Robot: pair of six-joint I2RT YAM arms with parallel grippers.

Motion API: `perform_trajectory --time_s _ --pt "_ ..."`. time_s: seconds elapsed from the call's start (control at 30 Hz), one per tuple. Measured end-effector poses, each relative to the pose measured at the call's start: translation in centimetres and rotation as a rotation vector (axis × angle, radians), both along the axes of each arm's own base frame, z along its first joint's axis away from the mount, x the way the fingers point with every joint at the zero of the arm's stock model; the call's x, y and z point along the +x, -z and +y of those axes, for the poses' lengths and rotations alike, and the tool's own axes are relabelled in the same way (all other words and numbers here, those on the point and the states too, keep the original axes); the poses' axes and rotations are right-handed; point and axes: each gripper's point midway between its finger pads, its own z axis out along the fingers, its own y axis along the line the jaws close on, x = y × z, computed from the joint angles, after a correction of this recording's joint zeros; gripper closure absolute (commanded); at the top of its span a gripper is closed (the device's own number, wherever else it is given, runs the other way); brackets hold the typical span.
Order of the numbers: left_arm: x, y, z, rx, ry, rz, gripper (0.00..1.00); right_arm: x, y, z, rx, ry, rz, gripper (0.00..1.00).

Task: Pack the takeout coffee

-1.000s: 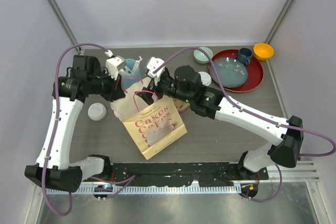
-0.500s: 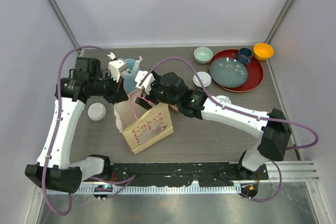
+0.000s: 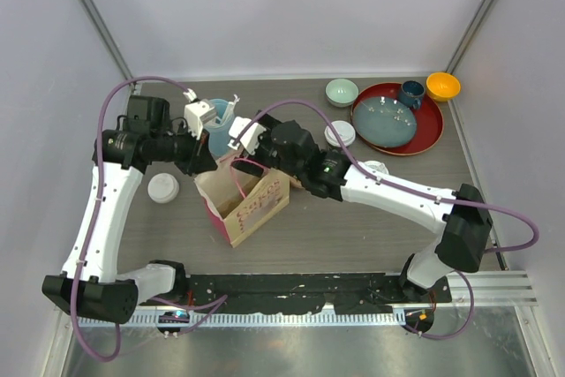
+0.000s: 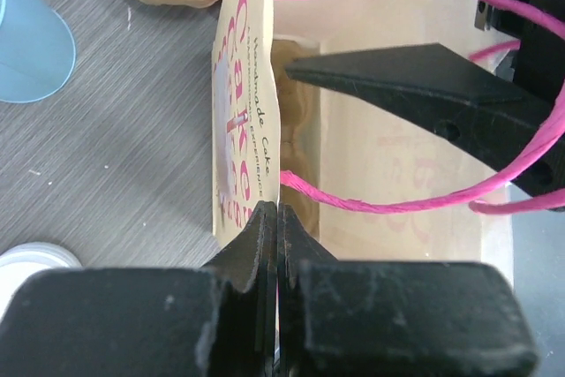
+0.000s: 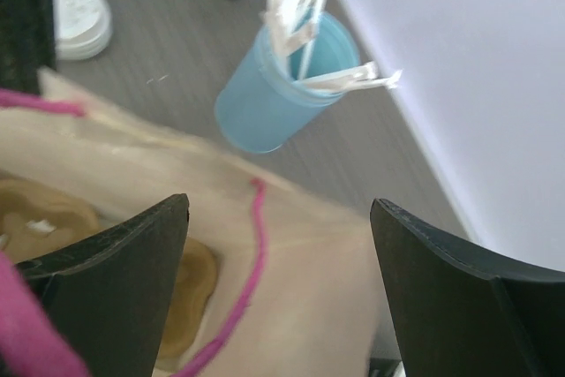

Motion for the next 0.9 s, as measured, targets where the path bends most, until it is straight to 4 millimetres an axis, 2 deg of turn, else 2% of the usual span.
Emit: perform_trajectory --time_s 0.2,0.5,0.7,0.8,0.9 --pt "-0.3 -0.7 -0.4 -0.021 0.024 -0.001 1.0 1.8 -3.0 -1.6 0.027 0.103 -0.13 0.11" --pt "-0.3 -0.6 -0.4 -0.019 0.026 -0.003 1.0 2.2 -3.8 -3.3 -0.02 0.176 -0.203 0.1" --pt "-0.1 -0.5 -0.4 -0.021 0.015 0.005 1.0 1.0 -5.8 -3.4 0.042 0.138 -0.133 0.1" --pt "0.1 -0.2 -0.4 -0.027 -0.002 0.017 1.0 -0.6 -7.9 -3.2 0.126 0.093 -0.055 0.09" --pt "0.3 0.0 -0.4 -0.026 -0.009 0.023 1.0 -1.5 -9.9 -4.3 0.212 0.112 0.014 0.08"
